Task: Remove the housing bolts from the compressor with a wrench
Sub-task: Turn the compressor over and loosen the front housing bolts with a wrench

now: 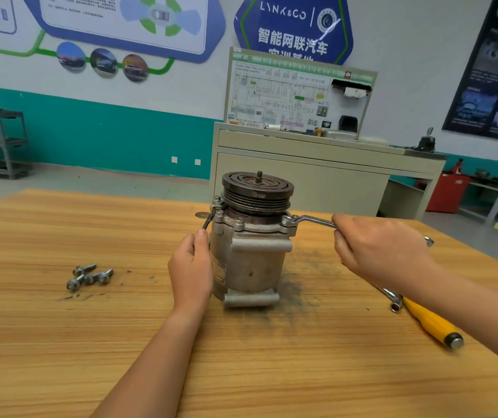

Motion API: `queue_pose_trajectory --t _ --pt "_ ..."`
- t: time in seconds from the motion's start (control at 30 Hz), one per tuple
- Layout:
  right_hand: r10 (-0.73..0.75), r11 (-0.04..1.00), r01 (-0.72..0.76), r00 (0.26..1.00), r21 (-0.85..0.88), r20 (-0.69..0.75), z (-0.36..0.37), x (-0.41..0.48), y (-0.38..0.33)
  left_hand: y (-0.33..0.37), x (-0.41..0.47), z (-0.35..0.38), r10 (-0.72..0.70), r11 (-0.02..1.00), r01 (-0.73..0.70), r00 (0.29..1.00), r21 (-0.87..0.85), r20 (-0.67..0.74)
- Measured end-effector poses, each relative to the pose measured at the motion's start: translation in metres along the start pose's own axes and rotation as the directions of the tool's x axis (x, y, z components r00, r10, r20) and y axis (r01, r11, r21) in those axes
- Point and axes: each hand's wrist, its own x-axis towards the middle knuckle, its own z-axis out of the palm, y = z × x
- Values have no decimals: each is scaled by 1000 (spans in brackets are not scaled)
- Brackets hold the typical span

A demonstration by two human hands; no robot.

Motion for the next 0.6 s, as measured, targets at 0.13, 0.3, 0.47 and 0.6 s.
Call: queue_pose_trajectory --t 0.13,0.3,0.47,0.6 --pt "3 998 -12 987 -54 -163 25 3 8 -1 0 -1 3 1000 -3 1000 6 6" --pt "138 990 -136 981 21 -135 56 28 5 -4 1 0 30 999 -30 1000 11 7" --pt "143 985 -143 990 94 12 69 59 -5 -8 3 0 40 999 -40 999 19 -1" --pt "122 990 -125 991 61 56 63 72 -5 -9 4 -1 44 999 -44 999 16 5"
